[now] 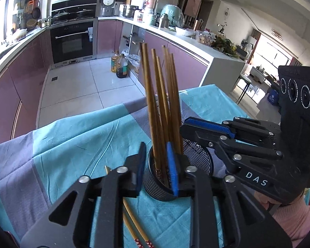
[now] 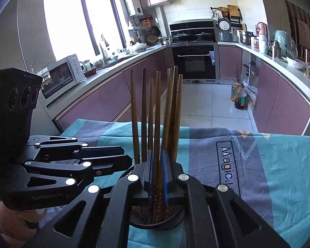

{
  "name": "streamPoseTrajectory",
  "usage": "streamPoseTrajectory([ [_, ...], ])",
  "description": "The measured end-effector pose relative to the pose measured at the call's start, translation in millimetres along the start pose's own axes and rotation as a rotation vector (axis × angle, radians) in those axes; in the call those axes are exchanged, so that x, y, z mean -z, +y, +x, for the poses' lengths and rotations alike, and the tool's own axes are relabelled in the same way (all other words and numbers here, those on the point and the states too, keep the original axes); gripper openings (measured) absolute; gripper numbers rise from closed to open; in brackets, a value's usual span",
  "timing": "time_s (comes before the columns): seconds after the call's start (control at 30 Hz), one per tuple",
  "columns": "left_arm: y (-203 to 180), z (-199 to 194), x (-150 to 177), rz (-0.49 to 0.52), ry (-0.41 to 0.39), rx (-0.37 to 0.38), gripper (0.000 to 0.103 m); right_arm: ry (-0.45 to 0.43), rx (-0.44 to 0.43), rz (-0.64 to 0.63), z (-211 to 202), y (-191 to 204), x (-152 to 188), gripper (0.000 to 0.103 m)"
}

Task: Organize utensils
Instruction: 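Lower the chopstick into the mesh cup and open the right gripper, then move the right gripper over the last two loose chopsticks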

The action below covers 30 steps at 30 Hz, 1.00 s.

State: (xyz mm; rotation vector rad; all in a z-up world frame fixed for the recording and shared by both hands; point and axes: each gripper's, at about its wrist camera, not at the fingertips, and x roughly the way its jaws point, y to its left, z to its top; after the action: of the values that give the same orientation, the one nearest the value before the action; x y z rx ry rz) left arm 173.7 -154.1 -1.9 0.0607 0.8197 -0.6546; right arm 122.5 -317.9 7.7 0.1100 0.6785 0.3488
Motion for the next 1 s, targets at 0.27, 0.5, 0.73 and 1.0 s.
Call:
streamPoseTrajectory([
  [0.27,9.3,-28.4,19.0,-0.026,-0.101,-0.04,0.033,-0.043,-0.027,-0.005,-17.5,6.4,8.3,0.02],
  [0.5,16.9,-60.4,56.5,-0.016,-0.161,-0.093,0.04,-0.077,-0.099,-0.102,-44.2,34.5,28.5,0.029],
  [0.73,32.2,-56.3,105.3,-0.031,-0.071,-0.119,0.038,0.054,-0.163,-0.186,-25.2,69.8,72.1,0.029],
  [1.0,43.2,-29.3,154.7,-0.062,0.063,-0.112,0.031,0.22,-0.18,-0.106,24.7,74.9,106.1,0.028],
])
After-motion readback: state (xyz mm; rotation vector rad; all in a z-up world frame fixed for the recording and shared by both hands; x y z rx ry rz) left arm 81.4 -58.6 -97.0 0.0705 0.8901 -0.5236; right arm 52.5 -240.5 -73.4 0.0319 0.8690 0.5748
